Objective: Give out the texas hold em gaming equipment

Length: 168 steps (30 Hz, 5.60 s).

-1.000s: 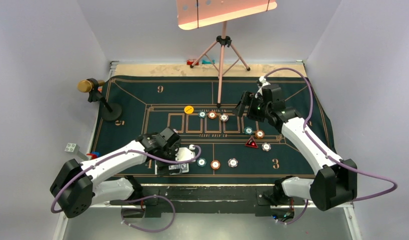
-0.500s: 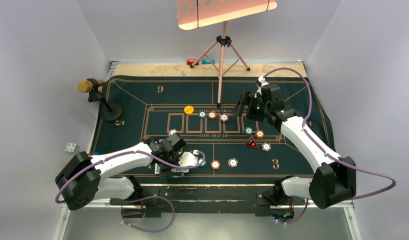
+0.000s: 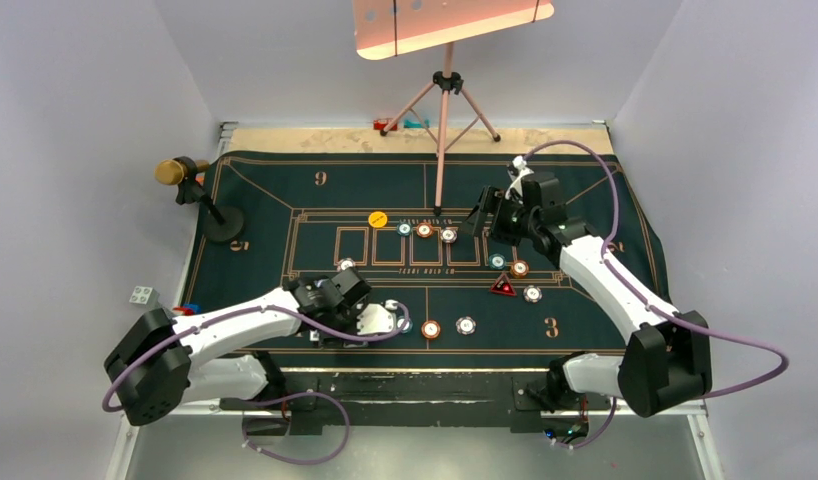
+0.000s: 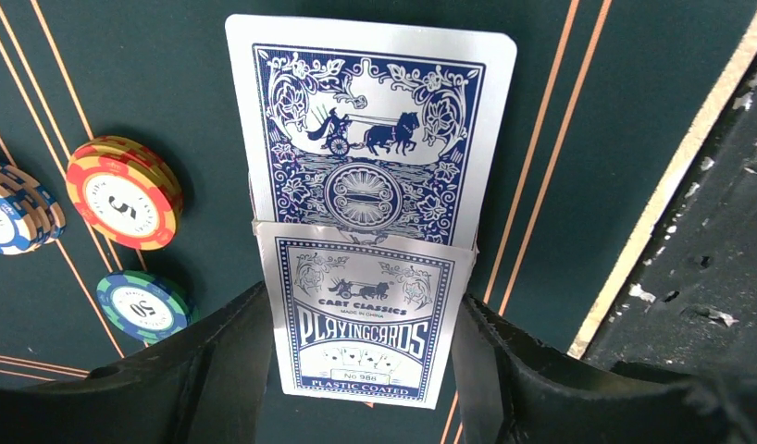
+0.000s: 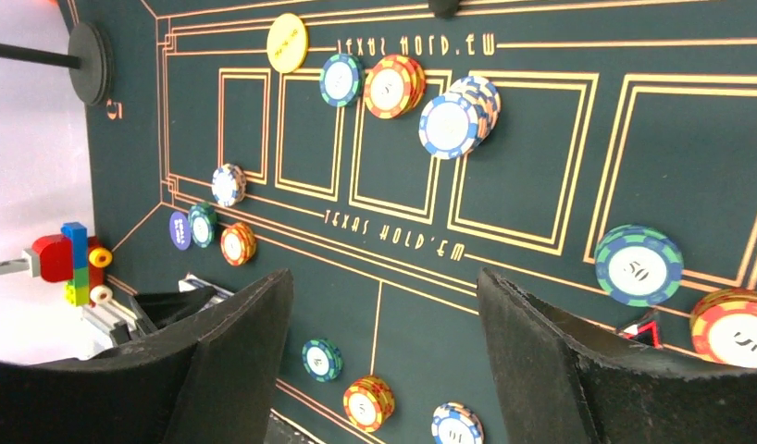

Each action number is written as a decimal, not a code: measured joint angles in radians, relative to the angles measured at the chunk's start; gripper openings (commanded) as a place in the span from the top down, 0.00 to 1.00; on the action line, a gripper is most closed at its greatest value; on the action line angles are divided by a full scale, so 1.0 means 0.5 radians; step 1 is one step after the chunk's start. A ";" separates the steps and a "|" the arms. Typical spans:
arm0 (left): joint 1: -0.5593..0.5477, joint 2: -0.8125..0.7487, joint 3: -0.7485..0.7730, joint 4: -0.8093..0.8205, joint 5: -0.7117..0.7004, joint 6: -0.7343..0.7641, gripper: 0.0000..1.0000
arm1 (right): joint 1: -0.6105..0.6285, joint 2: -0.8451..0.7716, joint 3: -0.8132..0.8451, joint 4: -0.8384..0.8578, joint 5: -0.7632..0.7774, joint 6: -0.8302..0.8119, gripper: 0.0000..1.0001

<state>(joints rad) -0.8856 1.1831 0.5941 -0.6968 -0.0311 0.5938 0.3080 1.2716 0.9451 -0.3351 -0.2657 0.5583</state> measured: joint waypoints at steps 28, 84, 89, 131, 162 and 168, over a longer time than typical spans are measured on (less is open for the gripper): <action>0.179 0.083 1.199 -0.752 0.216 -0.159 1.00 | 0.655 0.207 -0.295 1.151 -0.842 0.678 0.07; 0.711 -0.325 1.022 -0.557 0.756 -0.106 0.00 | 0.900 0.676 -0.149 1.861 -0.867 1.299 0.82; 0.711 -0.269 0.980 -0.465 0.752 -0.038 0.00 | 0.901 0.654 -0.132 1.852 -0.867 1.363 0.82; 0.723 -0.210 1.160 -0.761 1.065 0.036 1.00 | 0.923 0.492 0.006 1.194 -0.919 1.087 0.29; 0.723 -0.329 1.014 -0.853 1.001 0.040 1.00 | 0.923 0.402 0.072 0.792 -0.919 0.834 0.39; 0.723 -0.346 1.014 -0.860 1.005 0.040 1.00 | 0.919 0.401 0.072 0.724 -0.922 0.784 0.53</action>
<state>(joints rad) -0.5243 1.0100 1.1011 -1.1267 0.4713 0.6136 0.7673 1.4723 0.9813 0.0269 -0.7265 0.9501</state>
